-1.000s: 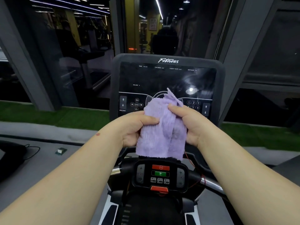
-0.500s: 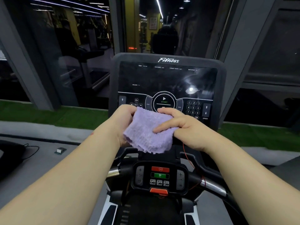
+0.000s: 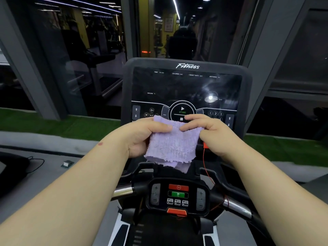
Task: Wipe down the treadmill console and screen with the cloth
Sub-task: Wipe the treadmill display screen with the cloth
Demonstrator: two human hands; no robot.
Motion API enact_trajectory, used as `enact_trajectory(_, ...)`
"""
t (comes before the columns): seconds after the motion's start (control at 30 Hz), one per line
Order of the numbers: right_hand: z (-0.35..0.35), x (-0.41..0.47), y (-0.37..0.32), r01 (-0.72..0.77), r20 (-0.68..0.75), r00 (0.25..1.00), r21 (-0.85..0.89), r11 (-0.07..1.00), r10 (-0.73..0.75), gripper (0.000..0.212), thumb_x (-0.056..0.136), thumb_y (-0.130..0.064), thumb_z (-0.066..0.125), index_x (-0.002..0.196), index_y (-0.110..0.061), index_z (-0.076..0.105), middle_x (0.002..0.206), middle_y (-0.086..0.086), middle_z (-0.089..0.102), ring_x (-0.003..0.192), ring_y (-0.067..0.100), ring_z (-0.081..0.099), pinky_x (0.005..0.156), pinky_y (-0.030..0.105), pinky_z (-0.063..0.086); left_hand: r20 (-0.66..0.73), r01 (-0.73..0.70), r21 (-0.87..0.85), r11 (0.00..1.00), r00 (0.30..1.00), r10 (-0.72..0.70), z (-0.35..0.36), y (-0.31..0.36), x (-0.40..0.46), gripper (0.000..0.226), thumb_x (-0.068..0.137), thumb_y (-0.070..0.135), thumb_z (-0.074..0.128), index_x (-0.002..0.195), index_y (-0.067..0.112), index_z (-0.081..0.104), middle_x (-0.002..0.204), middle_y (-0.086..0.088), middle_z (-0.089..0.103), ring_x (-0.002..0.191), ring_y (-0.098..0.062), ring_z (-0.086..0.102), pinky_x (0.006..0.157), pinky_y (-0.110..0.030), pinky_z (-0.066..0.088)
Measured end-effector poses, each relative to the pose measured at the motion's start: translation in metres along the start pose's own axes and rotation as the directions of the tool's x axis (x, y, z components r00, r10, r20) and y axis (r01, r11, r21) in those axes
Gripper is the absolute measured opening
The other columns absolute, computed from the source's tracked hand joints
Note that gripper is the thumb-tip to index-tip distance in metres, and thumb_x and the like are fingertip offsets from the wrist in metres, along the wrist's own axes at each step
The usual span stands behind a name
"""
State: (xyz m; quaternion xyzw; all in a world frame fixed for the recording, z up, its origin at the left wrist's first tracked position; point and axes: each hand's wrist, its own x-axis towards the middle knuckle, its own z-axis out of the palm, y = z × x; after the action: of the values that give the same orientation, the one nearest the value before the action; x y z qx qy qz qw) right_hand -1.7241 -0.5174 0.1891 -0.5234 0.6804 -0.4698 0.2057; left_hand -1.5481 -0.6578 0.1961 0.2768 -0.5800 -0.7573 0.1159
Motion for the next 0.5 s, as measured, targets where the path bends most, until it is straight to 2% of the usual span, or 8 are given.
enact_trajectory(0.07, -0.001, 0.001, 0.002, -0.024, 0.073, 0.997, 0.078, 0.997, 0.018, 0.065, 0.078, 0.020, 0.039, 0.101, -0.023, 0.082, 0.133, -0.015, 0.064, 0.123, 0.002, 0.058, 0.086, 0.009, 0.048, -0.073, -0.035, 0.027, 0.999, 0.997, 0.037, 0.000, 0.001, 0.000, 0.029, 0.095, -0.002, 0.060, 0.122, 0.004, 0.066, 0.112, -0.017, 0.075, 0.103, -0.032, 0.073, 0.084, -0.046, 0.060)
enact_trajectory(0.1, -0.001, 0.003, 0.003, -0.056, 0.081, 0.996, 0.171, 0.984, 0.042, 0.063, 0.075, 0.020, 0.039, 0.103, -0.018, 0.081, 0.130, -0.010, 0.068, 0.122, 0.008, 0.062, 0.085, 0.014, 0.051, -0.110, -0.050, 0.044, 0.998, 0.992, 0.054, 0.000, 0.002, 0.001, 0.027, 0.095, -0.004, 0.059, 0.120, 0.005, 0.066, 0.108, -0.016, 0.076, 0.100, -0.032, 0.074, 0.083, -0.046, 0.060)
enact_trajectory(0.2, -0.002, 0.006, 0.003, -0.118, 0.023, 0.992, 0.556, 0.823, 0.126, 0.056, 0.068, -0.003, 0.046, 0.116, -0.010, 0.074, 0.126, 0.007, 0.072, 0.117, 0.018, 0.066, 0.082, 0.025, 0.053, -0.115, -0.074, 0.106, 0.992, 0.990, 0.086, 0.000, 0.005, 0.000, 0.026, 0.095, -0.005, 0.058, 0.114, 0.010, 0.069, 0.106, -0.016, 0.076, 0.096, -0.031, 0.075, 0.083, -0.048, 0.060)
enact_trajectory(0.23, 0.001, 0.006, 0.002, -0.135, 0.040, 0.990, 0.595, 0.792, 0.139, 0.052, 0.073, -0.012, 0.054, 0.122, -0.014, 0.071, 0.126, 0.008, 0.072, 0.115, 0.018, 0.067, 0.084, 0.029, 0.054, -0.087, -0.079, 0.121, 0.989, 0.992, 0.090, 0.001, 0.005, -0.001, 0.027, 0.096, -0.005, 0.058, 0.114, 0.010, 0.070, 0.108, -0.017, 0.076, 0.099, -0.032, 0.074, 0.086, -0.049, 0.059)
enact_trajectory(0.3, 0.013, 0.004, -0.001, -0.216, 0.159, 0.975, 0.521, 0.826, 0.155, 0.045, 0.083, -0.025, 0.074, 0.128, -0.020, 0.067, 0.122, 0.005, 0.074, 0.113, 0.020, 0.070, 0.093, 0.037, 0.057, -0.050, -0.097, 0.114, 0.989, 0.993, 0.103, 0.005, 0.006, -0.002, 0.029, 0.096, -0.005, 0.058, 0.118, 0.009, 0.070, 0.112, -0.018, 0.074, 0.104, -0.035, 0.073, 0.090, -0.052, 0.058)
enact_trajectory(0.37, 0.024, 0.002, -0.002, -0.278, 0.218, 0.957, 0.507, 0.816, 0.191, 0.040, 0.087, -0.016, 0.076, 0.126, -0.015, 0.067, 0.118, 0.009, 0.075, 0.111, 0.027, 0.072, 0.101, 0.048, 0.055, -0.099, -0.137, 0.059, 0.989, 0.985, 0.142, 0.007, 0.005, 0.000, 0.027, 0.096, -0.003, 0.058, 0.119, 0.005, 0.068, 0.112, -0.018, 0.074, 0.104, -0.035, 0.073, 0.089, -0.052, 0.058)
enact_trajectory(0.43, 0.026, 0.006, -0.002, -0.279, 0.114, 0.957, 0.600, 0.749, 0.265, 0.035, 0.089, -0.006, 0.073, 0.124, -0.008, 0.067, 0.116, 0.015, 0.075, 0.109, 0.031, 0.072, 0.104, 0.056, 0.052, -0.213, -0.184, 0.015, 0.983, 0.960, 0.183, 0.007, 0.004, 0.002, 0.020, 0.097, 0.003, 0.060, 0.115, 0.005, 0.069, 0.110, -0.016, 0.076, 0.102, -0.032, 0.074, 0.087, -0.049, 0.060)
enact_trajectory(0.5, 0.028, 0.009, -0.004, -0.268, 0.039, 0.948, 0.634, 0.726, 0.316, 0.027, 0.095, -0.010, 0.068, 0.123, -0.011, 0.067, 0.114, 0.012, 0.076, 0.108, 0.029, 0.073, 0.102, 0.057, 0.053, -0.284, -0.186, -0.036, 0.982, 0.944, 0.168, 0.008, -0.001, 0.005, 0.020, 0.101, 0.017, 0.059, 0.115, 0.007, 0.069, 0.110, -0.012, 0.076, 0.100, -0.028, 0.075, 0.089, -0.048, 0.060)
